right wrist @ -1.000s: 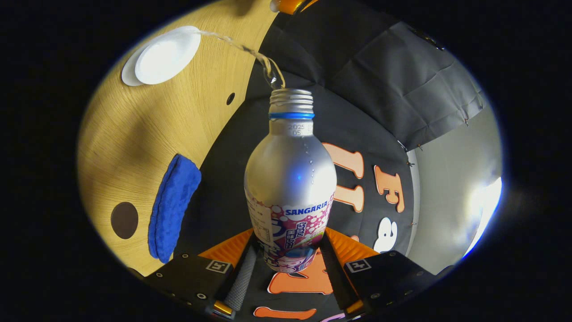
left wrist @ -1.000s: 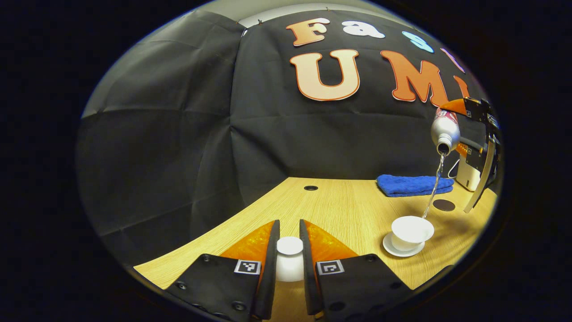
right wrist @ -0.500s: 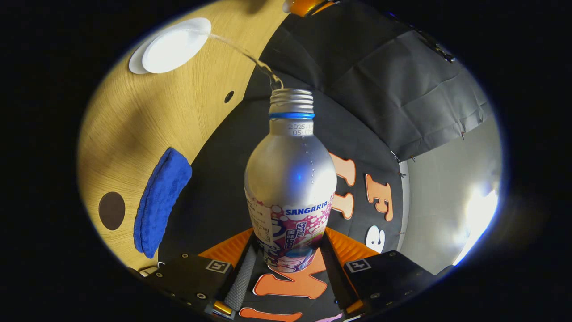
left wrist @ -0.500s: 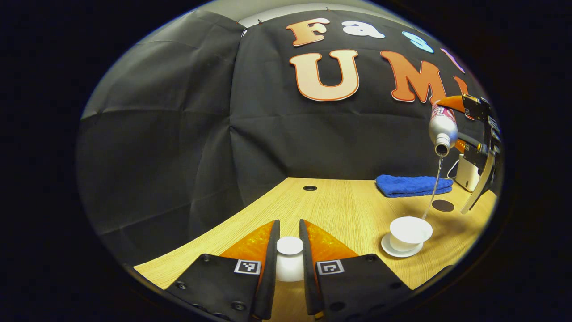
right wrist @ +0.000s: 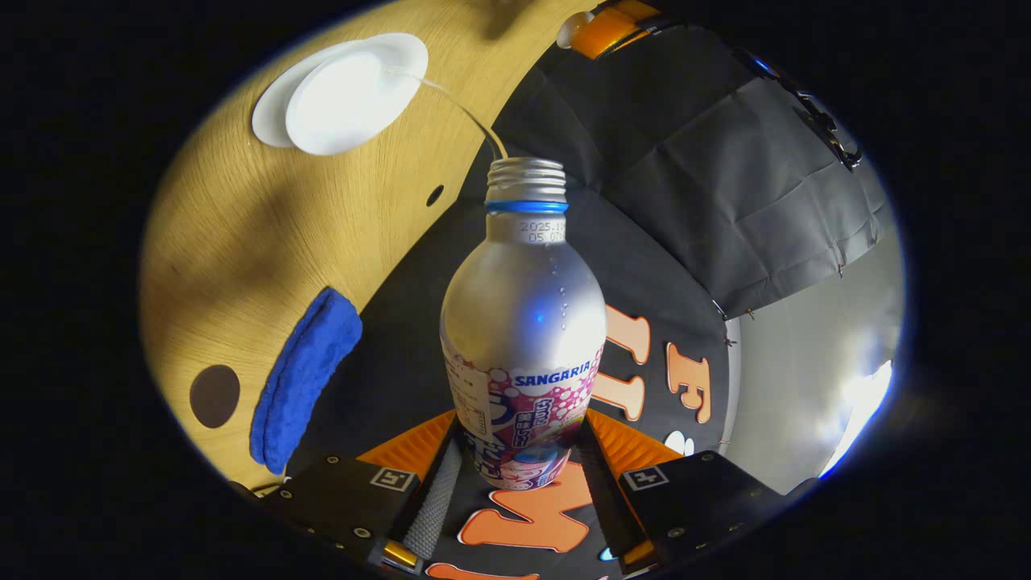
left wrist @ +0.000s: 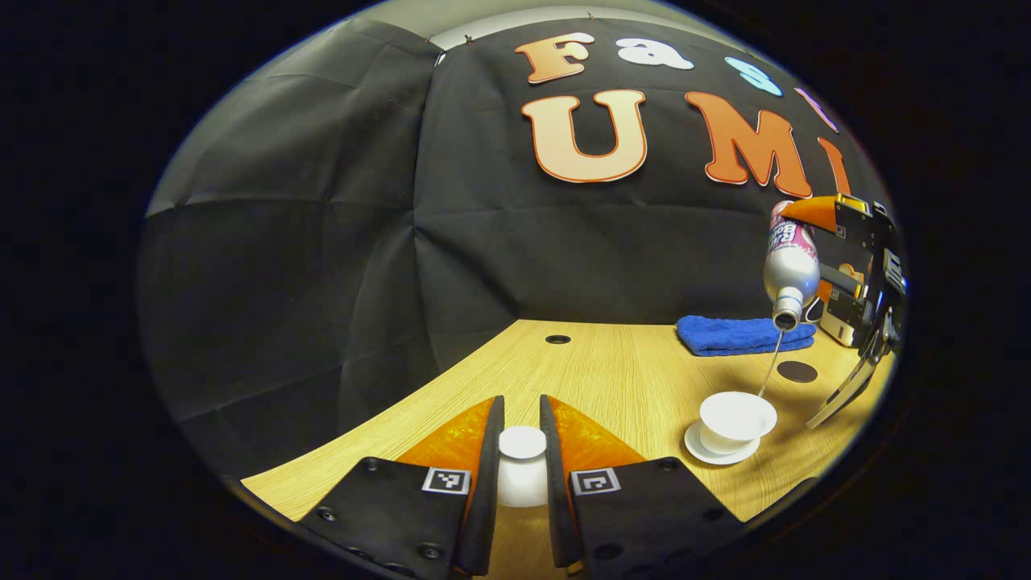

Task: Open the teacup lid with one hand, grasp the water bottle and pour water into the teacup with the other hand; after pouring, place the water bottle on the coaster and then close the teacup lid.

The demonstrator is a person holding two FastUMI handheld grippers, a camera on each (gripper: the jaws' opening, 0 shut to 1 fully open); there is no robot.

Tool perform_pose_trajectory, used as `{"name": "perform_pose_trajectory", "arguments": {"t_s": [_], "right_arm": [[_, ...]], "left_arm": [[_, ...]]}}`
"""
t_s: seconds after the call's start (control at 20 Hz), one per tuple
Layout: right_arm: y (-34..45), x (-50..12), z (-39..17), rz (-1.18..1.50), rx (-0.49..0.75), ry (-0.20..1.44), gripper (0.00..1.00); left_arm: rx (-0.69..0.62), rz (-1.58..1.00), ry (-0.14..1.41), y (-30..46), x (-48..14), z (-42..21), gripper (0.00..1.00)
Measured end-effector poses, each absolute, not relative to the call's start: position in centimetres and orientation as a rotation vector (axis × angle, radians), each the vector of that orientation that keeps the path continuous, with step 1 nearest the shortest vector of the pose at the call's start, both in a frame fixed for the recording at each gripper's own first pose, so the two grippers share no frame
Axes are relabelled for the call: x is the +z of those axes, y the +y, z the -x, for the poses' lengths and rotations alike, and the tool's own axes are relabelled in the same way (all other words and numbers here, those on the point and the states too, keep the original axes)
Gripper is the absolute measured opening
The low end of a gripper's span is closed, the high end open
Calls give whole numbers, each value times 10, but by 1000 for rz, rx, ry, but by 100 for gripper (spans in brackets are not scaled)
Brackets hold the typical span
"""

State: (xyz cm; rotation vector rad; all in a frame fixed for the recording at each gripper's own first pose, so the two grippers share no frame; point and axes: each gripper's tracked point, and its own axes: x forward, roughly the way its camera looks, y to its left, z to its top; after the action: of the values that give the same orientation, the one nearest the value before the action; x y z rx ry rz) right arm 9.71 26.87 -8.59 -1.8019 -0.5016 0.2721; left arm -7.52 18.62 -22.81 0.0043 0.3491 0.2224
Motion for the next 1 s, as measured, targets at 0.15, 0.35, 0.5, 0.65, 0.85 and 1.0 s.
{"name": "perform_pose_trajectory", "arguments": {"t_s": [0.15, 0.35, 0.5, 0.65, 0.85, 1.0], "right_arm": [[271, -88, -94, 1819, 274, -519, 78], [275, -103, -89, 1806, 302, -509, 78], [282, -123, -83, 1784, 341, -483, 78], [285, -138, -81, 1741, 369, -432, 78], [280, -157, -80, 1607, 427, -310, 79], [276, -166, -76, 1461, 455, -209, 79]], "left_arm": [[218, -5, 348, 186, -228, 75, 31], [202, -3, 341, 184, -227, 74, 31], [191, -13, 327, 185, -226, 73, 31], [189, -18, 324, 184, -224, 73, 31], [172, -2, 312, 181, -222, 71, 31], [148, 4, 290, 177, -216, 69, 31]]}}
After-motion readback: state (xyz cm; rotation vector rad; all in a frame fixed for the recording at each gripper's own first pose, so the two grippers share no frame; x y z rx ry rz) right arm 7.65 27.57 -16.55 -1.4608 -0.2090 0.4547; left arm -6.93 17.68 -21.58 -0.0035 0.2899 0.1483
